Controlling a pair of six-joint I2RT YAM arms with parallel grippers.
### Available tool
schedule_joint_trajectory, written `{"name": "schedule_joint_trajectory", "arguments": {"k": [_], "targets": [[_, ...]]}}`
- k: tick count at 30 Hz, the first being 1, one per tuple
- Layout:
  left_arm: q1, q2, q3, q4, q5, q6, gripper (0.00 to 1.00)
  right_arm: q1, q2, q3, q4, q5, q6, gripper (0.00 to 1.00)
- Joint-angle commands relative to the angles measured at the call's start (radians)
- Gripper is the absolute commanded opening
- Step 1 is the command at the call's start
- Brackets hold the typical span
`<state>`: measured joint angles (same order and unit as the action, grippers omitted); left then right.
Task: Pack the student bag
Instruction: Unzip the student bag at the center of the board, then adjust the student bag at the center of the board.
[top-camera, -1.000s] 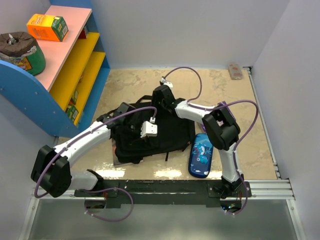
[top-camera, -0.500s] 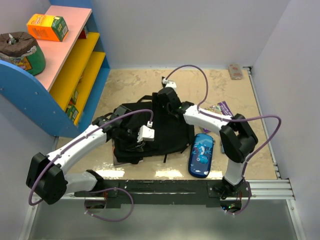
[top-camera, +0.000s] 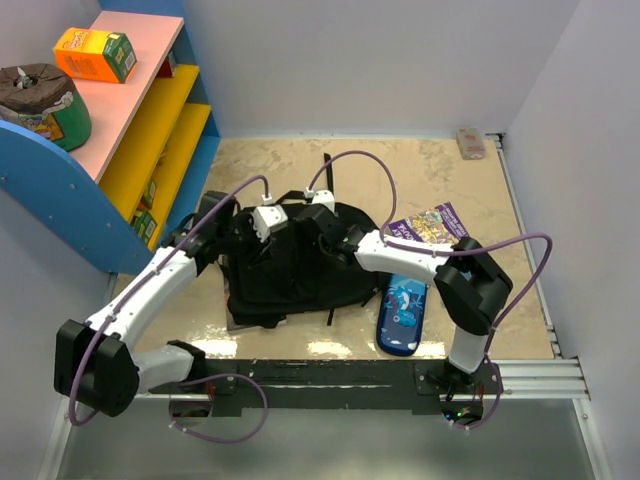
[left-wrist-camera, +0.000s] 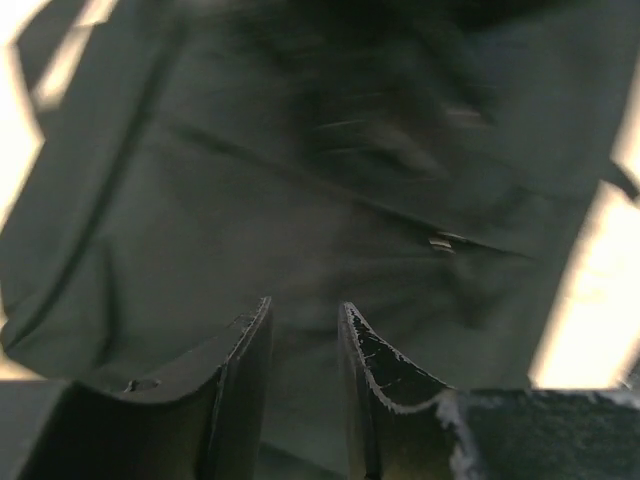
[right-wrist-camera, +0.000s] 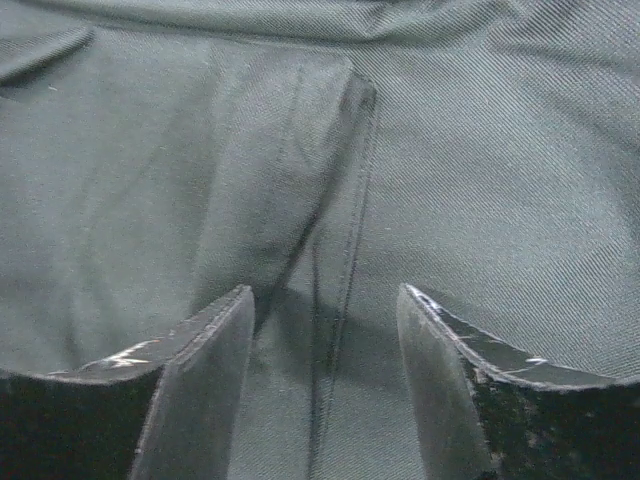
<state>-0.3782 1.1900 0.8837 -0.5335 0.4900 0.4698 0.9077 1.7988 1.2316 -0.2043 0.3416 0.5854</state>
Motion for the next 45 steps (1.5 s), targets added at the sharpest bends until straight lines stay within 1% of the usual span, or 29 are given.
{"name": "schedule_joint_trajectory", "arguments": {"k": [1,2,4,6,7,9,10,12,17,21,26,35,38,41,42,44,45], "targets": [[0.027,0.035,-0.035,0.118,-0.103,-0.126,0.36,0.002,0.004,-0.011,0.016,0.039,-0.021,0.58],[0.027,0.052,-0.035,0.130,-0.144,-0.143,0.36,0.000,0.002,-0.011,0.014,0.037,-0.018,0.58],[0.027,0.111,-0.029,0.136,-0.169,-0.169,0.36,0.007,-0.021,-0.012,0.019,0.040,-0.016,0.59],[0.027,0.132,-0.046,0.164,-0.206,-0.183,0.36,0.014,-0.038,-0.007,0.019,0.051,-0.015,0.62],[0.025,0.138,-0.052,0.191,-0.247,-0.194,0.36,0.017,-0.047,0.002,0.013,0.060,-0.015,0.66],[0.027,0.163,-0.060,0.205,-0.300,-0.206,0.36,0.029,-0.049,0.012,0.005,0.069,-0.021,0.68],[0.027,0.172,-0.061,0.222,-0.367,-0.223,0.36,0.034,-0.049,0.019,0.003,0.073,-0.021,0.70],[0.035,0.172,-0.089,0.243,-0.401,-0.232,0.35,0.046,-0.039,0.025,0.003,0.082,-0.021,0.70],[0.038,0.154,-0.098,0.248,-0.384,-0.232,0.35,0.072,-0.004,0.016,0.016,0.100,-0.004,0.70],[0.038,0.168,-0.094,0.245,-0.390,-0.229,0.34,0.091,-0.032,0.023,0.026,0.129,-0.001,0.70],[0.038,0.180,-0.094,0.254,-0.427,-0.237,0.31,0.112,-0.009,0.068,0.002,0.148,-0.010,0.70],[0.038,0.168,-0.098,0.259,-0.421,-0.234,0.30,0.140,0.019,0.074,-0.017,0.188,-0.015,0.70],[0.038,0.160,-0.098,0.260,-0.418,-0.234,0.29,0.140,0.069,0.092,-0.059,0.208,-0.013,0.66],[0.038,0.152,-0.101,0.260,-0.416,-0.234,0.29,0.140,0.079,0.080,-0.070,0.221,-0.004,0.52],[0.038,0.152,-0.101,0.262,-0.415,-0.231,0.29,0.142,0.068,0.074,-0.069,0.226,-0.004,0.42],[0.038,0.154,-0.098,0.262,-0.413,-0.226,0.29,0.140,0.050,0.054,-0.060,0.232,0.002,0.33],[0.038,0.155,-0.098,0.262,-0.412,-0.223,0.29,0.138,0.037,0.049,-0.058,0.238,0.004,0.27]]}}
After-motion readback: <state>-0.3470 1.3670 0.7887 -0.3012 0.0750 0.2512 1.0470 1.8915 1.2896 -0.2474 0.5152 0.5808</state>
